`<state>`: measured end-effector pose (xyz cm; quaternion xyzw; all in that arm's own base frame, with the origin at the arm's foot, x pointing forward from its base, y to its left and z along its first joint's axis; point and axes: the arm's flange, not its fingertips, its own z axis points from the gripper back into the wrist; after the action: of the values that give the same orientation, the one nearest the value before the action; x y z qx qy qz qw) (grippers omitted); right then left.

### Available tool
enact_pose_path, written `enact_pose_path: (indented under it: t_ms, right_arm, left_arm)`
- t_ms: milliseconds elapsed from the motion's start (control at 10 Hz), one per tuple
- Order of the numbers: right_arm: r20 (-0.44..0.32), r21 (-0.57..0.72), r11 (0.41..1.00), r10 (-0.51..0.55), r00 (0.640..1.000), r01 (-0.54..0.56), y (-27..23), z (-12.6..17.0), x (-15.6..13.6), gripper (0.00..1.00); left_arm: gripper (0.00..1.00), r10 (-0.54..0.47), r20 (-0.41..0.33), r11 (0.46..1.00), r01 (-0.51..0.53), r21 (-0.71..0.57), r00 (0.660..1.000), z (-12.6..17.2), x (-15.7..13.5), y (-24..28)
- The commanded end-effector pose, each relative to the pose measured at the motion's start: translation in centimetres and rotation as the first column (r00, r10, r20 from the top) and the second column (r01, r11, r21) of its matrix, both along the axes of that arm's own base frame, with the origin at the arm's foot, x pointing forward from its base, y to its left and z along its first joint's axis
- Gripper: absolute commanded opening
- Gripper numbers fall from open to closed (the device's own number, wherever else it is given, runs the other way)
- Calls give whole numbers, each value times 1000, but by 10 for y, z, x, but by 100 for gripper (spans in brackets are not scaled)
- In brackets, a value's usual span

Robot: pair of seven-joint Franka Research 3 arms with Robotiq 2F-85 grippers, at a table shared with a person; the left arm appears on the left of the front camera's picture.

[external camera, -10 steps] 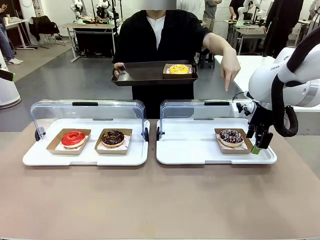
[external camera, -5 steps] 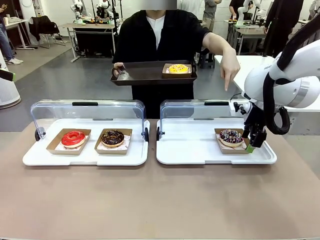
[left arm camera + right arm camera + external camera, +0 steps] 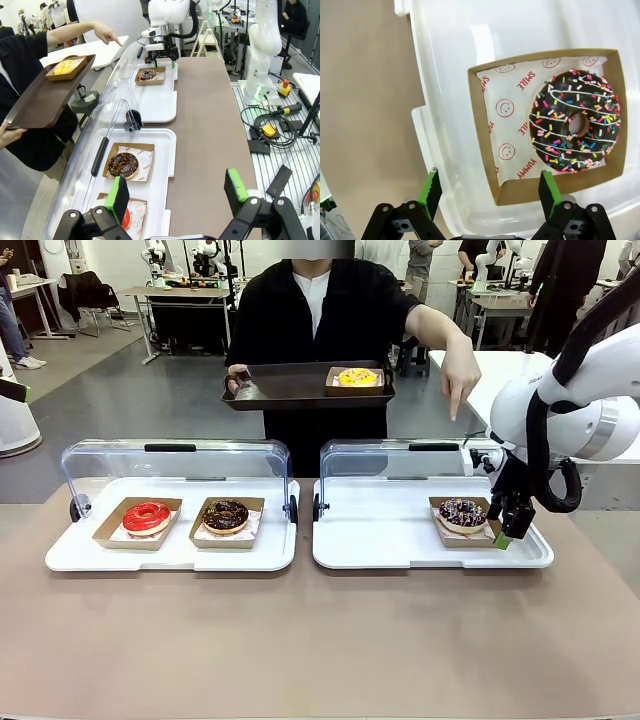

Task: Provide the desired donut to the person.
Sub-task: Pick up and lift the Paper togo box containing the Donut pointed at by the person.

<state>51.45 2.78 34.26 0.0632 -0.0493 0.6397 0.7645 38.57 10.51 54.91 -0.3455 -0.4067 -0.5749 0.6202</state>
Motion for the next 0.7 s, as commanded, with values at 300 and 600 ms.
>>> enact_pose_path:
  t_ms: [300,600]
  right_arm:
    - [21,-14,999,30,999,-30,0,-15,6,100]
    - [39,-46,999,8,999,-6,0,-14,5,100]
  left_arm:
    - [100,-4,4,1000,4,-15,1000,2,-1,-1]
    - [100,-4,4,1000,4,-15,1000,2,-1,-1]
